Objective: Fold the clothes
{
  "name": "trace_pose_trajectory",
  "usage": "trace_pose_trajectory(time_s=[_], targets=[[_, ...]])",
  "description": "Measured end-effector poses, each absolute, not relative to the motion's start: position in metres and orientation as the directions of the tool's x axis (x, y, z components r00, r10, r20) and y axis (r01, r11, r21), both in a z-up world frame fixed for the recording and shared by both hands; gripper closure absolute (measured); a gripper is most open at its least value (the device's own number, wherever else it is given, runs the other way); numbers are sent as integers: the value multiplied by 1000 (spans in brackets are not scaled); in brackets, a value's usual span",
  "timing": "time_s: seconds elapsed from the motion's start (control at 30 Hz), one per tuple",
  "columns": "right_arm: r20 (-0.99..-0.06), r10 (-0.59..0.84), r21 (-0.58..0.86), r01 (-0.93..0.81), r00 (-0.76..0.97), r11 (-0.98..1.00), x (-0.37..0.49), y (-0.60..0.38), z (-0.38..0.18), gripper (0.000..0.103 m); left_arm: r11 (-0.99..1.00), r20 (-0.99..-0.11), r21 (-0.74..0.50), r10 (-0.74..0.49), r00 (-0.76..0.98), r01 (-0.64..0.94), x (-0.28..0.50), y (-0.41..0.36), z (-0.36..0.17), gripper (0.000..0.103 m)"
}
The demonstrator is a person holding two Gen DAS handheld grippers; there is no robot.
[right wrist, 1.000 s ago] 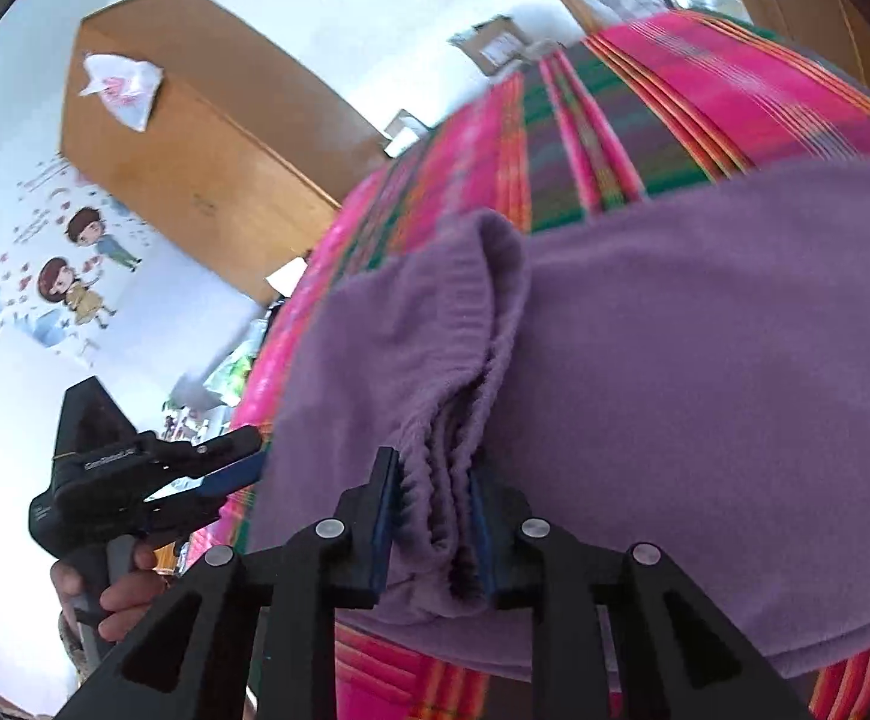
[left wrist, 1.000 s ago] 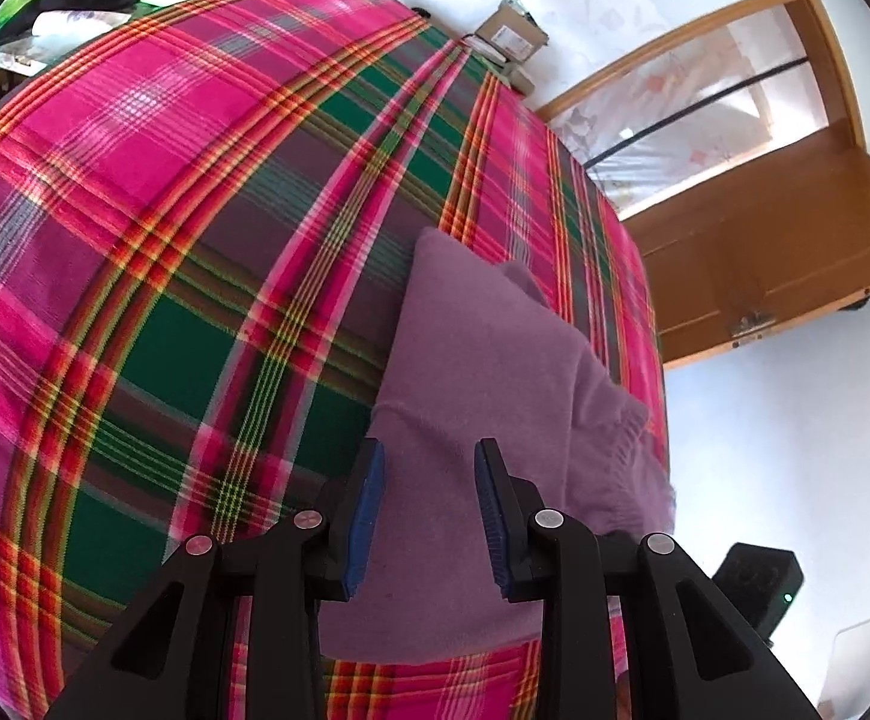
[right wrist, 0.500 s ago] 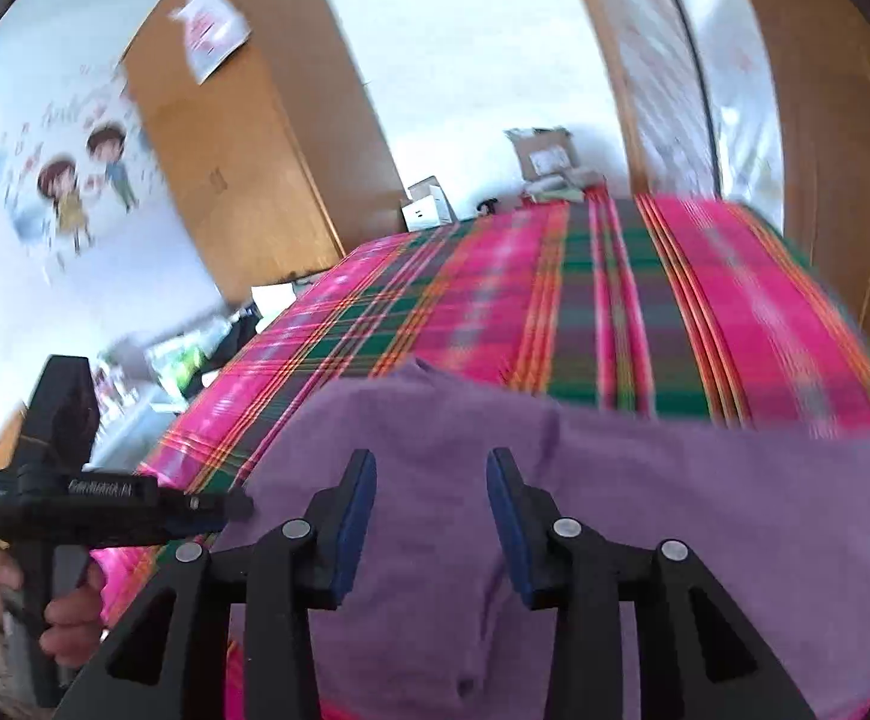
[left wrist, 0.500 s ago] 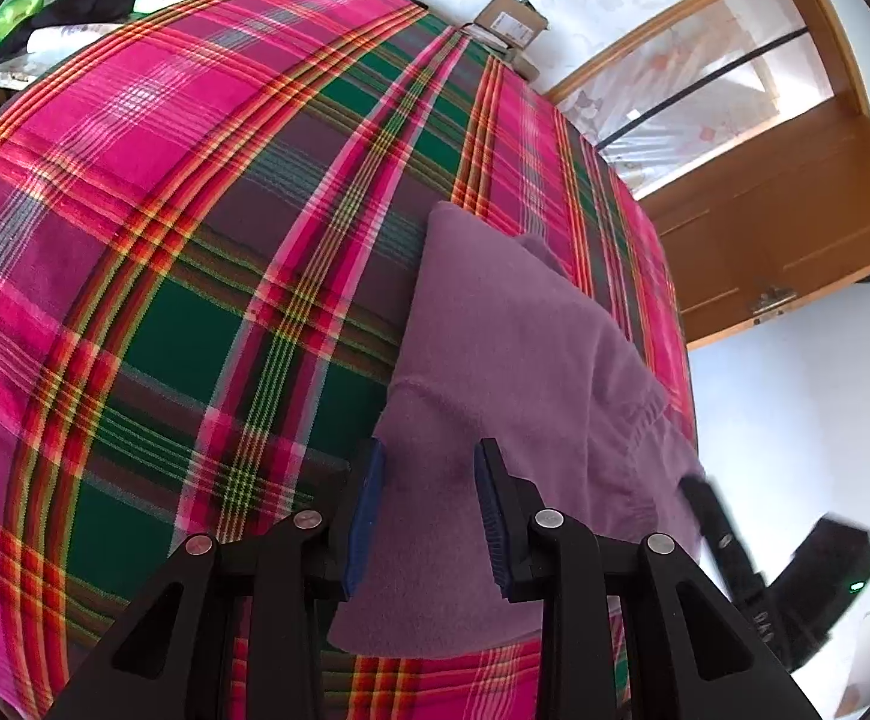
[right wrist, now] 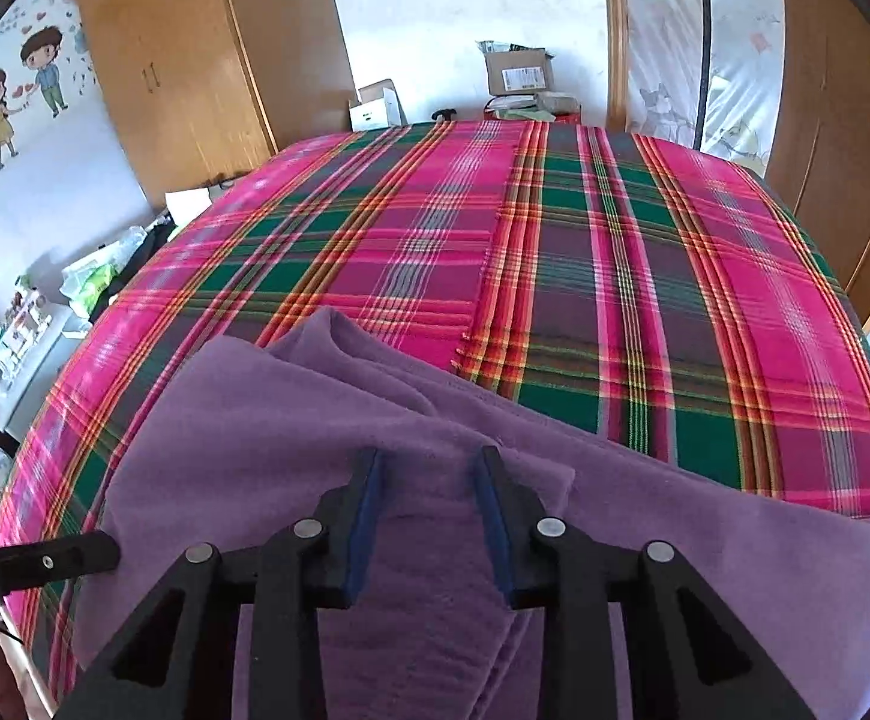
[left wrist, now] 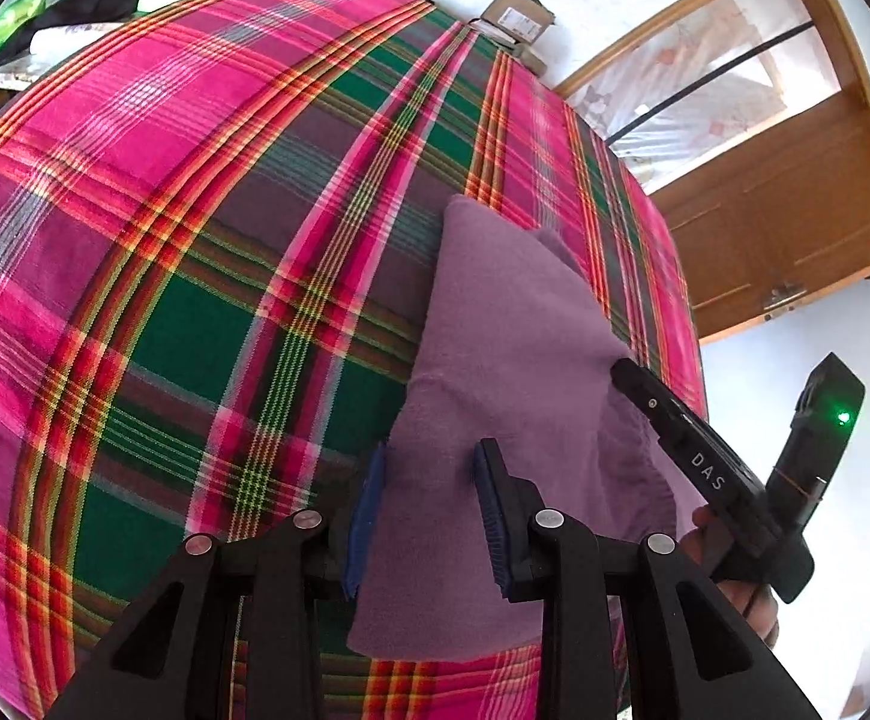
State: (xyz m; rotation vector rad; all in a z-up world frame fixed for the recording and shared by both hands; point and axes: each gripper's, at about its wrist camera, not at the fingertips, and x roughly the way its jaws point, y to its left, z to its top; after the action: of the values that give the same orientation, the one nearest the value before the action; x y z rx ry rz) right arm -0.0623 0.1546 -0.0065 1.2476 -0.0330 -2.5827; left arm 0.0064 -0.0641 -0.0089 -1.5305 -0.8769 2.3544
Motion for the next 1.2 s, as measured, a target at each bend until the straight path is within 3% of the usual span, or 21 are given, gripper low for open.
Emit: trace_pose_trajectory(time_s=[0.27,0.63,0.73,1.0,1.2], targets=[[-704,-339,185,300,-624,-936,-26,165,14,71,-804,-766,-577,472,-436,143,5,-64,-14,71],[-702,-299,56,369,-646,-928,49,160,-14,70,-820,-777,-557,458,-432,132,15,-65,-13,70],[-701,-289,21,386,-652,-922,69,159,-21,63,-828,-784,-547,456,-421,122,20,-62,-14,67],[-654,-315,21,399,-688,-917,81,146,-8,62,-854,-800,-512,436,-412,90,29,-60,-11,66],[-683,-276,6,372,-677,-928,87,145,-18,62,-849,-795,-521,445,-412,89,37,-65,-12,66]])
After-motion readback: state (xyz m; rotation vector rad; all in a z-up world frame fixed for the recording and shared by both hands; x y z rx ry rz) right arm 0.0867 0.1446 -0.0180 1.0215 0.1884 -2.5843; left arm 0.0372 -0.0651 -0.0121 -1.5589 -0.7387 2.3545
